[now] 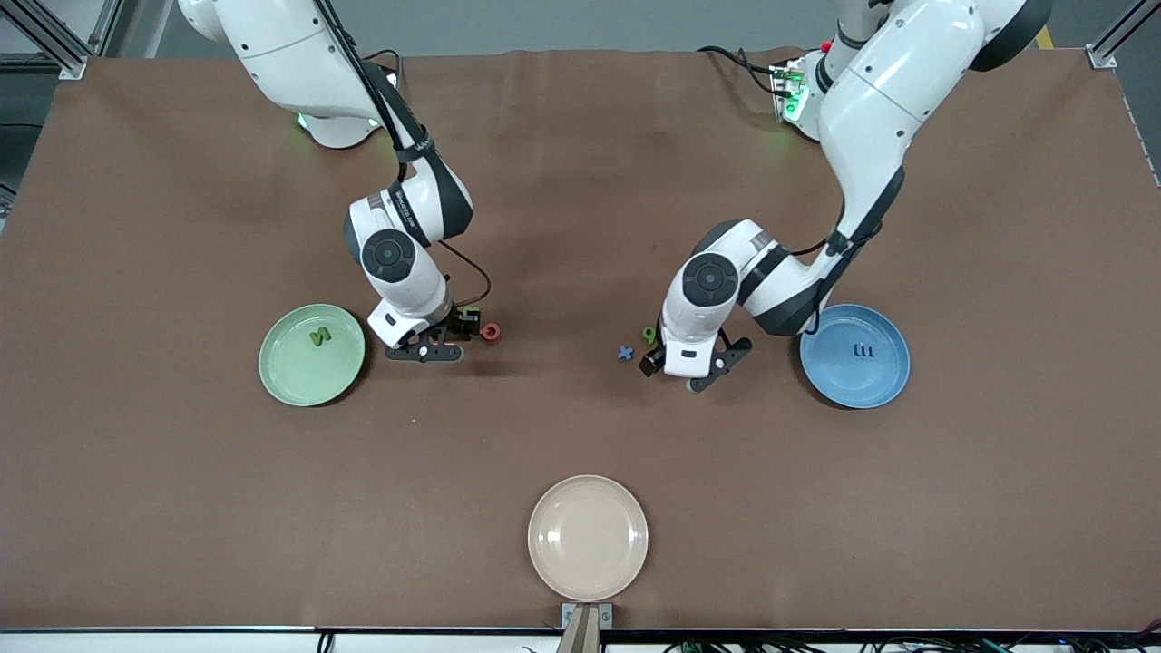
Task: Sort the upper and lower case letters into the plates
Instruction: 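Reach the right gripper to the blue G while the left gripper reaches the n, then grasp the blue G with the right gripper while the left gripper grasps the n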
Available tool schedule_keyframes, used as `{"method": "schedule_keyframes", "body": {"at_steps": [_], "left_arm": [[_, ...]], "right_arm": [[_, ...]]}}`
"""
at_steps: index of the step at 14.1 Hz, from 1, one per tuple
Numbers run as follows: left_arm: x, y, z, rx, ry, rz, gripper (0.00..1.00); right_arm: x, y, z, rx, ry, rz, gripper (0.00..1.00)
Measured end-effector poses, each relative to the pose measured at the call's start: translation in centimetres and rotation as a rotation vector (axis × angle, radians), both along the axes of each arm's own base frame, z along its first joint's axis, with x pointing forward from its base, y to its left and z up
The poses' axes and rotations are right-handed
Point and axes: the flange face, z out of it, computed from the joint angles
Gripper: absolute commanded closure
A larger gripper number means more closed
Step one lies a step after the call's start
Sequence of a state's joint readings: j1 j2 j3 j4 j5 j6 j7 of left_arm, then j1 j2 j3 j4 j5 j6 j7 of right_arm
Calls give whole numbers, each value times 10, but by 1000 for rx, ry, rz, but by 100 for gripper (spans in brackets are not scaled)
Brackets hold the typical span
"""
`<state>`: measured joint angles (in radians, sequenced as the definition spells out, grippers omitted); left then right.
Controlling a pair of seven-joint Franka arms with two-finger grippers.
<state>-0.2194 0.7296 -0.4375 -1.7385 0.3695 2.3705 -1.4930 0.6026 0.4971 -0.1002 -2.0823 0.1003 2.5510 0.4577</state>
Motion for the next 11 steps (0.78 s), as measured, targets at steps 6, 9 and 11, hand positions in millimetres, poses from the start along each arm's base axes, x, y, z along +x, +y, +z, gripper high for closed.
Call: {"method": "schedule_keyframes", "body": {"at_steps": [6, 9, 11], "left_arm": [[-1, -15, -14, 4, 2, -15, 15], [1, -12, -17, 7, 2, -10, 35], [3, -13, -15, 5, -2, -9, 36]], "right_arm": [[6, 5, 3, 6, -14, -7, 41], [10, 8, 4, 10, -22, -7, 41], [11, 9, 4, 10, -23, -6, 41]]}}
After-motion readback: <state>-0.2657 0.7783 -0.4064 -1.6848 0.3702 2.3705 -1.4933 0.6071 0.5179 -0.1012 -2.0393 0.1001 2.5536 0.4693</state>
